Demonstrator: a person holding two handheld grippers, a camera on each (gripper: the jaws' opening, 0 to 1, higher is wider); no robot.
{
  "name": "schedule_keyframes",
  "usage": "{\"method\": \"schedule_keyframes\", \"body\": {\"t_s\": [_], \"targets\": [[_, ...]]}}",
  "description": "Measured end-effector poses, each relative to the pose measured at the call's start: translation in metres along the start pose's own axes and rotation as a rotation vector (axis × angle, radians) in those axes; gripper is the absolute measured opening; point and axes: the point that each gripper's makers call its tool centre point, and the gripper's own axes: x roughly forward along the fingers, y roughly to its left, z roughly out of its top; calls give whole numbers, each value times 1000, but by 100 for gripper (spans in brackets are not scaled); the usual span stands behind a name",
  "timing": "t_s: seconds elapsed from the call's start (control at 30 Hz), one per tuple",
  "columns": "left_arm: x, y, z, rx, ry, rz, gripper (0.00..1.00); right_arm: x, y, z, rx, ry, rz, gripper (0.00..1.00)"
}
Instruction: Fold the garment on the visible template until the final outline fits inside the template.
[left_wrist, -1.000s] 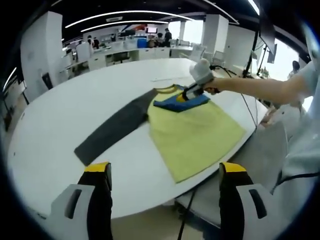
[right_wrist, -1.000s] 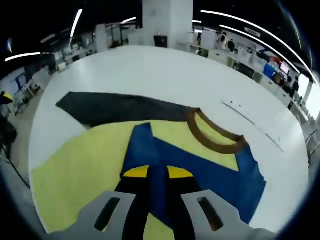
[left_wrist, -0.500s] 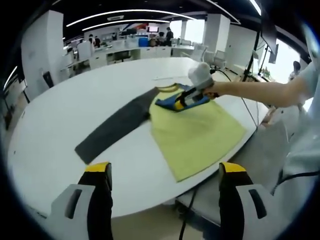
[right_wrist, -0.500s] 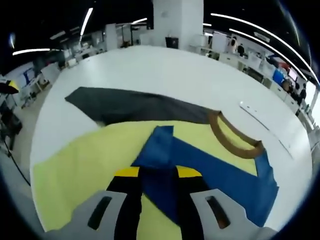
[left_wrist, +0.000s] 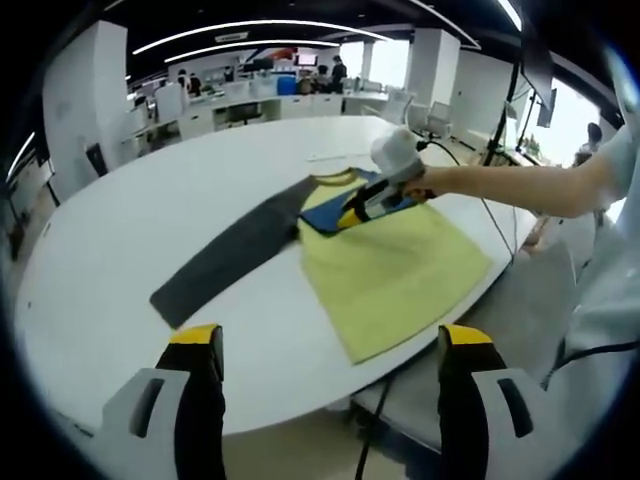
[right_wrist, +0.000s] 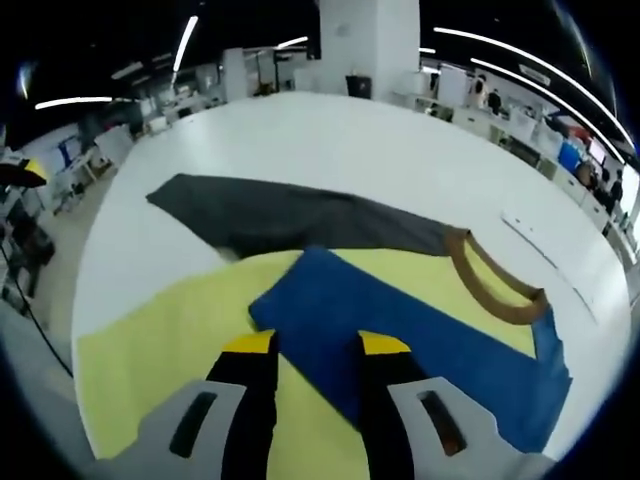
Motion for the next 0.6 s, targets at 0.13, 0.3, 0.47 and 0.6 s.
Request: {"method": "schedule_keyframes", "body": {"t_s": [0.13,0.3,0.47,0.6], "targets": [[2,0,0,3,0,-4,85,-6,1,1,-2,-4,-5,37],[1,-4,5,12,-12,-8,85,-14,-3,-1,1,-4,-20,45],[1,-9,8,25,-5,-11,85,-23,-5,-3,6,-13,-31,53],[1,-9,9,27,-14,-13,86,-37,-1,-8,-10,-14,-22,57]]}}
